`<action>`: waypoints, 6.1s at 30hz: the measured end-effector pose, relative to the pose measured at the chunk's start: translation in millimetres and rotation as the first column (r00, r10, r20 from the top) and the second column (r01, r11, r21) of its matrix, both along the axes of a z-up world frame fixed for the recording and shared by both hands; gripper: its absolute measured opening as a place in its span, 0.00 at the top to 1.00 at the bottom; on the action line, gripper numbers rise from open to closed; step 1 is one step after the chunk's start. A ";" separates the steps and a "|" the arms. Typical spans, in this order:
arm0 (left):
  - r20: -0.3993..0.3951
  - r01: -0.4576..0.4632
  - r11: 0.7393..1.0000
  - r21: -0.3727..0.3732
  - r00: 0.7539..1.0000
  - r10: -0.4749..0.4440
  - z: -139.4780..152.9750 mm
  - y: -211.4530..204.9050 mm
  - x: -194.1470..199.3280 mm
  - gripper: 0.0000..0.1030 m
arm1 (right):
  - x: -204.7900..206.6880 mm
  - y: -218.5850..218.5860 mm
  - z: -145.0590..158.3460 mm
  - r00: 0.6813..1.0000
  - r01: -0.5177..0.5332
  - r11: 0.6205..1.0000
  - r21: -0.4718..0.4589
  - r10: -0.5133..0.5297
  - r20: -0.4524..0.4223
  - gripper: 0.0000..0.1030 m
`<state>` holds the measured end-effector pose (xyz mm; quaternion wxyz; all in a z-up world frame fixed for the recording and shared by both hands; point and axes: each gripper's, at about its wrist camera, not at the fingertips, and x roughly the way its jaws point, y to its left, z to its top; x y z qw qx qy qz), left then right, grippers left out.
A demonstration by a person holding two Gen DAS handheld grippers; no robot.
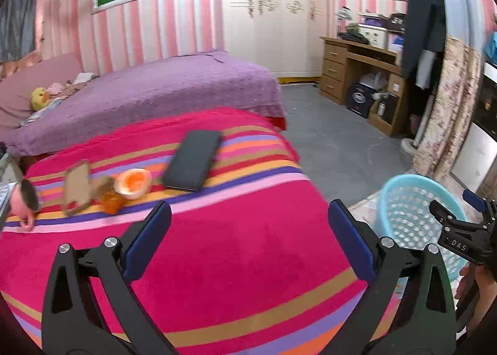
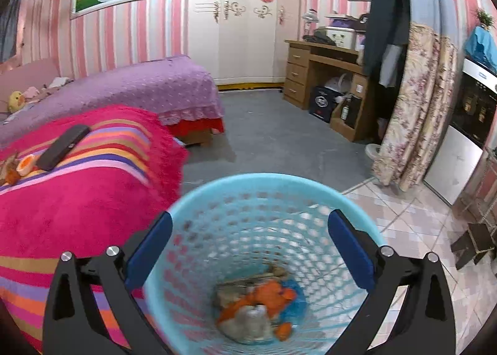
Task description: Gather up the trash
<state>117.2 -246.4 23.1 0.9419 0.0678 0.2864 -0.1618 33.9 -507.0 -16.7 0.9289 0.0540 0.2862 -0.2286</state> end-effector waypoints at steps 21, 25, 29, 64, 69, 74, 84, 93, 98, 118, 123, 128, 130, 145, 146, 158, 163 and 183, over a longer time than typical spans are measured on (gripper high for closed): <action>-0.080 -0.344 0.939 0.009 0.936 0.344 -28.4 214.4 83.3 0.05 | 115.4 182.9 17.7 0.950 -0.311 0.950 -0.032 0.309 -0.037 0.05; -0.066 -0.372 0.927 0.055 0.925 0.375 -33.4 227.7 87.9 0.05 | 137.0 205.3 12.5 0.936 -0.350 0.937 -0.006 0.349 -0.041 0.05; -0.094 -0.388 0.918 0.079 0.914 0.394 -44.1 245.1 96.8 0.05 | 152.1 228.0 -0.8 0.920 -0.387 0.922 -0.031 0.383 -0.083 0.05; -0.197 -0.139 0.988 -0.062 0.973 0.125 -67.2 193.7 192.5 0.48 | 225.9 225.4 -11.5 0.920 -0.370 0.929 0.008 0.368 -0.134 0.17; -0.231 -0.070 0.988 -0.139 0.972 0.036 -67.8 190.8 188.5 0.78 | 224.7 227.9 -10.7 0.918 -0.379 0.925 0.010 0.377 -0.124 0.22; -0.224 -0.080 0.985 -0.151 0.974 0.045 -64.1 197.1 184.7 0.87 | 226.0 234.1 -8.2 0.912 -0.396 0.918 0.021 0.396 -0.102 0.25; -0.193 -0.224 0.969 -0.102 0.960 0.201 -51.2 253.3 171.6 1.00 | 240.9 307.5 -1.3 0.827 -0.559 0.828 -0.025 0.555 -0.092 0.28; -0.184 -0.282 0.959 -0.026 0.944 0.273 -56.1 272.1 179.6 1.00 | 259.5 337.4 -14.7 0.773 -0.622 0.782 0.030 0.620 -0.138 0.61; -0.199 -0.329 0.944 -0.022 0.927 0.319 -62.0 283.9 181.0 0.57 | 263.3 344.6 -13.3 0.765 -0.632 0.774 0.050 0.632 -0.122 0.61; -0.175 -0.386 0.923 0.003 0.908 0.381 -58.7 289.9 179.5 0.30 | 278.9 353.1 -24.2 0.752 -0.634 0.762 0.128 0.647 -0.128 0.93; -0.165 -0.361 0.933 0.006 0.920 0.357 -56.0 277.4 177.8 0.29 | 267.7 336.2 -9.8 0.779 -0.614 0.781 0.112 0.623 -0.072 0.94; -0.170 -0.321 0.947 -0.031 0.935 0.311 -53.4 261.9 176.0 0.29 | 258.8 312.2 -6.7 0.803 -0.582 0.806 0.108 0.591 -0.082 0.94; -0.178 -0.294 0.955 -0.041 0.942 0.283 -54.5 253.7 175.4 0.29 | 256.2 301.9 -9.7 0.813 -0.565 0.817 0.113 0.575 -0.090 0.93; -0.182 -0.210 0.977 -0.026 0.962 0.202 -64.6 201.5 171.9 0.29 | 241.7 264.7 -17.6 0.844 -0.518 0.847 0.118 0.529 -0.095 0.93; -0.188 -0.214 0.977 -0.015 0.960 0.207 -66.9 199.9 173.7 0.29 | 240.9 262.8 -17.8 0.844 -0.516 0.848 0.121 0.528 -0.094 0.93; -0.230 -0.174 0.983 -0.063 0.961 0.155 -74.2 199.5 173.4 0.67 | 230.7 254.7 -18.2 0.844 -0.520 0.845 0.125 0.531 -0.081 0.94; -0.189 -0.197 0.979 -0.049 0.965 0.185 -61.7 203.1 153.8 0.68 | 223.3 256.3 -19.7 0.839 -0.527 0.842 0.119 0.537 -0.086 0.93; -0.118 -0.232 0.973 0.012 0.965 0.232 -38.2 182.8 85.1 0.68 | 152.3 228.7 -8.8 0.831 -0.543 0.835 0.093 0.550 -0.082 0.93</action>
